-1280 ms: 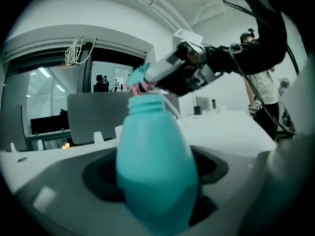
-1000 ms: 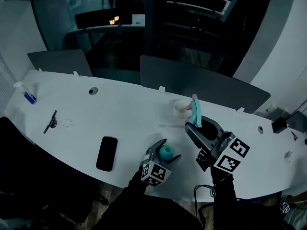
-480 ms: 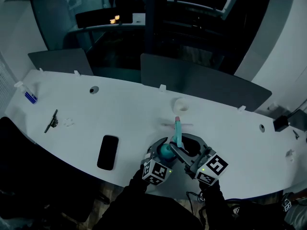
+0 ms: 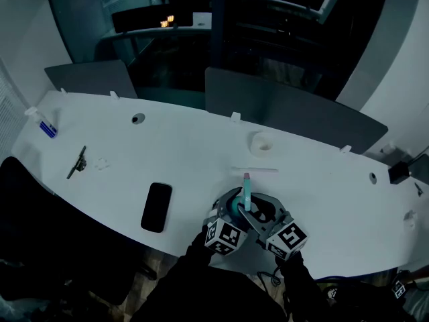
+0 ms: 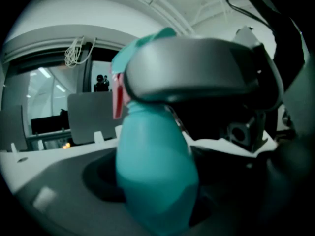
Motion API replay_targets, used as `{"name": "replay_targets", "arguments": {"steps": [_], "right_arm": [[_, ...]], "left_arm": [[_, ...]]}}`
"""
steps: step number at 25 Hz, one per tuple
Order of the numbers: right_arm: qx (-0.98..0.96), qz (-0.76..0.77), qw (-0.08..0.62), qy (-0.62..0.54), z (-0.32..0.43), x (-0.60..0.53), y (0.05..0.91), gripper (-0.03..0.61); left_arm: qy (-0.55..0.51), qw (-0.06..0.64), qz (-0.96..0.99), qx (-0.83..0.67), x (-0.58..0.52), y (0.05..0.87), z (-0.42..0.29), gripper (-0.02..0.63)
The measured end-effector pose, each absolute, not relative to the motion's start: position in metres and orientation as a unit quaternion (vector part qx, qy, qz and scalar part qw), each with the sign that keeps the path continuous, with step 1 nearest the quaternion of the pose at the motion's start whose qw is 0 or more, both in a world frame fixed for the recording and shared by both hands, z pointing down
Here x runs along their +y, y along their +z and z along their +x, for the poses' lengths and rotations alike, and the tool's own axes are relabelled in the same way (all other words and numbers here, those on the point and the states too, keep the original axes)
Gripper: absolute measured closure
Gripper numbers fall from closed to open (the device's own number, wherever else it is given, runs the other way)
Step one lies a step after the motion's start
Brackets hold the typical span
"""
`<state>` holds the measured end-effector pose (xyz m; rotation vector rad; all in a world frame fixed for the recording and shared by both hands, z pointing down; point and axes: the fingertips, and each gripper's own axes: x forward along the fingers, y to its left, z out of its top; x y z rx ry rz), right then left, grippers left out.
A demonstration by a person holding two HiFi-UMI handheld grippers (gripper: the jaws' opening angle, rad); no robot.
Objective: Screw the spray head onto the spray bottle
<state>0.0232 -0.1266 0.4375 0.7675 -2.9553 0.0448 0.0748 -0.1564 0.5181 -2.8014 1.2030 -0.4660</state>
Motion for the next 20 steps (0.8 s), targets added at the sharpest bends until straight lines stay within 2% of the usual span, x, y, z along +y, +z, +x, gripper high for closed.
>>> {"name": "replay_targets", "arguments": {"steps": [7,13,15,18,20], "right_arm": [[-0.962,0.269,0.041,-0.028,0.022,-0.124,0.442,0.449],[-0.959,0.28,0.037,-0.021,0.024,-0.125,0.442,0.449],[-0.959,0.28,0.036,-0.02,0.025,-0.126,0.442,0.449],[-0.958,0.283,0.034,-0.019,0.025,-0.127,0.441,0.449],[-0.958,0.284,0.034,-0.019,0.024,-0.126,0.441,0.449]], "left_arm": [[-0.151,0.027,-0.909,0.388,-0.156,0.521,0.075,0.216],[-0.14,0.011,-0.919,0.369,-0.15,0.518,0.07,0.209],[-0.136,0.015,-0.924,0.358,-0.143,0.516,0.062,0.155],[-0.158,0.019,-0.926,0.342,-0.137,0.522,0.045,0.147],[-0.175,-0.002,-0.931,0.321,-0.135,0.532,0.04,0.148]]}}
